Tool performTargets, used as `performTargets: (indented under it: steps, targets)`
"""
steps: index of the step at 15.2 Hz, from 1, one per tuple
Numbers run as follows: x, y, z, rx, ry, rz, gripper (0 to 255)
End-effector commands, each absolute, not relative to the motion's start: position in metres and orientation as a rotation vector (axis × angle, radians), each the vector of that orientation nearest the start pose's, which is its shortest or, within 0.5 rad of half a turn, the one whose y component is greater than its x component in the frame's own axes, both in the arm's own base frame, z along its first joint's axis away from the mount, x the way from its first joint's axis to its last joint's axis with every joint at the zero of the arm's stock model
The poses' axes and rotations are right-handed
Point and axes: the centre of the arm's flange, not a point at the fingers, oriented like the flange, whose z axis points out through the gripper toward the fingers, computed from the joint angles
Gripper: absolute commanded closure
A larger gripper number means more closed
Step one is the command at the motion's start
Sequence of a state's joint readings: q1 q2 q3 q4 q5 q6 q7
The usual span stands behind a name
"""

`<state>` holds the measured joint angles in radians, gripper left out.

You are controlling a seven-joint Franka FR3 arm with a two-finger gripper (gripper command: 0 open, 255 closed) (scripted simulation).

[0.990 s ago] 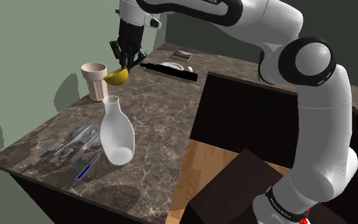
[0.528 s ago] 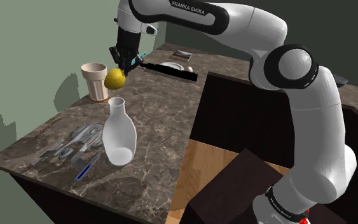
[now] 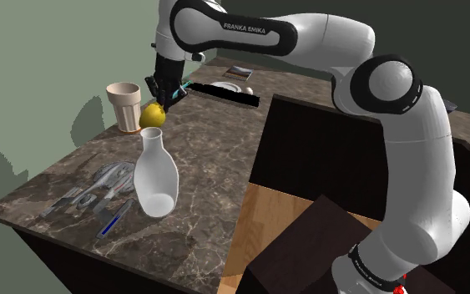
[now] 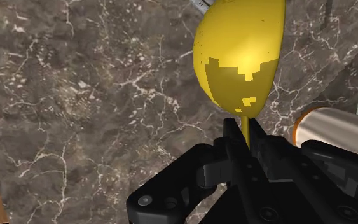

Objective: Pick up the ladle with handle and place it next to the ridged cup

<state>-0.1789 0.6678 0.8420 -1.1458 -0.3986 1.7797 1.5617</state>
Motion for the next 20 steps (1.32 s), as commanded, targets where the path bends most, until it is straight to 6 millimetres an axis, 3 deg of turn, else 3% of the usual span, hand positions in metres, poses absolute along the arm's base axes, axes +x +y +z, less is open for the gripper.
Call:
performTargets:
  steps: [1, 20]
  targets:
    - [0.676, 0.257, 0.497, -2.599, 1.425, -0.007, 255]
    - [0.676, 0.257, 0.397, -2.599, 1.425, -0.007, 255]
